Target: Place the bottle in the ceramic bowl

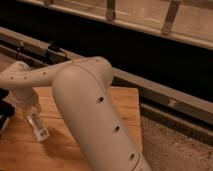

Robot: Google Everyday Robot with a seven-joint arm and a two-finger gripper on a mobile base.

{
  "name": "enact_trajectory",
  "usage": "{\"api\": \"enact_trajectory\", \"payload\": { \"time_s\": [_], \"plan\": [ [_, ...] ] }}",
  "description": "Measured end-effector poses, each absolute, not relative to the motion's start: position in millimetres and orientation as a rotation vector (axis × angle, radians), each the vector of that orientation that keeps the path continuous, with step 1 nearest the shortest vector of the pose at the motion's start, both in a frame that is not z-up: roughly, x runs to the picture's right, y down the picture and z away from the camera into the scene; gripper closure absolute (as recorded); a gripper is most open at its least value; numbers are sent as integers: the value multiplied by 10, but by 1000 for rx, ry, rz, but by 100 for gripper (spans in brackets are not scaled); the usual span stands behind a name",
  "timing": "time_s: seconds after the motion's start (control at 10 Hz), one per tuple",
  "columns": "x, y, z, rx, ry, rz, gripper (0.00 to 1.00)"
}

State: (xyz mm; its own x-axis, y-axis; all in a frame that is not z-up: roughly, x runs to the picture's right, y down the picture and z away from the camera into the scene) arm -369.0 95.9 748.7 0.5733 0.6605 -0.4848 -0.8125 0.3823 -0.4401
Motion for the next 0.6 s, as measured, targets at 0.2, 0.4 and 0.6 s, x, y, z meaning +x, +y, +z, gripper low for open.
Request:
{"api": "enact_trajectory", "payload": {
  "time_s": [0.2,0.4,0.6],
  "plan": [
    [-3369,324,7390,-631,224,979,100],
    [-2990,20,7364,-589,231,1028,100],
    [-3008,8,7350,-590,221,1035,100]
  ]
}}
